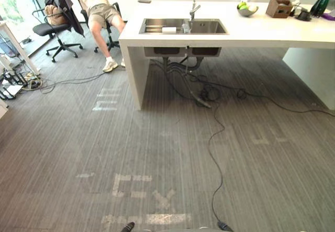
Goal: Walk over to the sink, pick up the cup, carry it to the dishwasher, place the cup inside the dishwasher, then close the dishwasher door
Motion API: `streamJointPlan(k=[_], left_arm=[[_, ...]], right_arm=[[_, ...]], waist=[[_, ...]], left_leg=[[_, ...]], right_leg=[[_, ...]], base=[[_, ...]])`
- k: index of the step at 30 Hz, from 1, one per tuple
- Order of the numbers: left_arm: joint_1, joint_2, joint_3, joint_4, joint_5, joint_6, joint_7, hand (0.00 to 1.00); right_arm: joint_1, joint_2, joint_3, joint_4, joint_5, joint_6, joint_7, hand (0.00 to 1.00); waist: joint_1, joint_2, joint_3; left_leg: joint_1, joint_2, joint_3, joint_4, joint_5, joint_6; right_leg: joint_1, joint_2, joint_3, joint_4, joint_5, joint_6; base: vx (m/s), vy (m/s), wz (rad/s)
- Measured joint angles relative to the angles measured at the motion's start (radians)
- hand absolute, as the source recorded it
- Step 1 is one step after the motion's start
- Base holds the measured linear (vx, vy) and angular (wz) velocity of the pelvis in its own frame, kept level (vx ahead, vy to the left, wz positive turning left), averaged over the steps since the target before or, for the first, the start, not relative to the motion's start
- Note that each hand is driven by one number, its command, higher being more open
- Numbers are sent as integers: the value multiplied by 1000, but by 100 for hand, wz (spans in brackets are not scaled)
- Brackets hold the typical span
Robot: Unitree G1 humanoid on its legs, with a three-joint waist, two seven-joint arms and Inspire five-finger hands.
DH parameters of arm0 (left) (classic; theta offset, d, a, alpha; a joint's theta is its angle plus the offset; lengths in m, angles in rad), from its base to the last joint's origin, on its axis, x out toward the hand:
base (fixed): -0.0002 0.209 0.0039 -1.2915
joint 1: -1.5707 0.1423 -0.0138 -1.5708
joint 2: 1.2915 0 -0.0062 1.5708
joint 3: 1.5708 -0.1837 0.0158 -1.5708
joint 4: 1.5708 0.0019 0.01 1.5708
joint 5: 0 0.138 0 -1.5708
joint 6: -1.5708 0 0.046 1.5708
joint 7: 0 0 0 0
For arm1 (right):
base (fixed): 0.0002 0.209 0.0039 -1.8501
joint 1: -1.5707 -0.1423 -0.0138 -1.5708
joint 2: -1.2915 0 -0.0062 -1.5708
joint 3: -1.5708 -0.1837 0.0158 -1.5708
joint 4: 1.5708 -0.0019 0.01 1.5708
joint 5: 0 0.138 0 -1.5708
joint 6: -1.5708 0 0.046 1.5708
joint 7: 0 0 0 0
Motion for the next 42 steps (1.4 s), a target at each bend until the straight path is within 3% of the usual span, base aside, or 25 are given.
streamJointPlan(k=[2,5,10,17,23,28,38,42], left_arm=[[-18,-20,38,-9,-16,-39,0,100],[-55,-25,28,-21,-41,-42,-18,100],[-72,-26,22,-76,-73,-26,-21,100],[-63,-45,2,-204,-162,-52,73,100],[-78,-97,1,-299,-162,-80,105,100],[-102,-130,-9,-309,-147,-67,105,100],[-93,-125,-15,-307,-120,-45,106,100],[-100,-124,-19,-288,-99,-26,104,100]], right_arm=[[-5,2,-27,5,-3,-44,2,100],[-45,-1,-13,-10,-18,-94,5,100],[-140,11,78,-109,-20,-135,-36,100],[-241,56,137,-218,-16,-169,-73,100],[-230,53,137,-237,-16,-163,-104,100],[-223,55,138,-246,-16,-145,-105,100],[-201,50,137,-259,-20,-127,-103,100],[-176,51,135,-250,-20,-105,-103,100]], waist=[[8,14,21],[-1,29,29],[0,30,40],[15,28,54],[15,29,60],[9,31,61],[10,31,61],[10,30,61]], left_leg=[[34,-3,4,-33,15,2],[70,-8,8,-53,14,-1],[77,-10,26,-65,12,-15],[89,-24,8,-81,14,-19],[103,-33,9,-87,14,-19],[116,-30,22,-87,7,-30],[125,-32,36,-84,6,-31],[121,-34,32,-88,14,-13]], right_leg=[[44,6,-3,-58,31,3],[97,11,-10,-121,57,20],[113,10,-40,-164,82,45],[134,-1,-66,-179,84,69],[147,-13,-70,-174,78,89],[148,-12,-59,-159,76,92],[146,-18,-50,-140,72,82],[143,-18,-61,-141,73,78]], base=[[83,27,1],[67,29,-1],[34,18,-9],[10,26,10],[2,38,3],[-12,5,-6],[-40,3,-3],[-44,-6,4]])
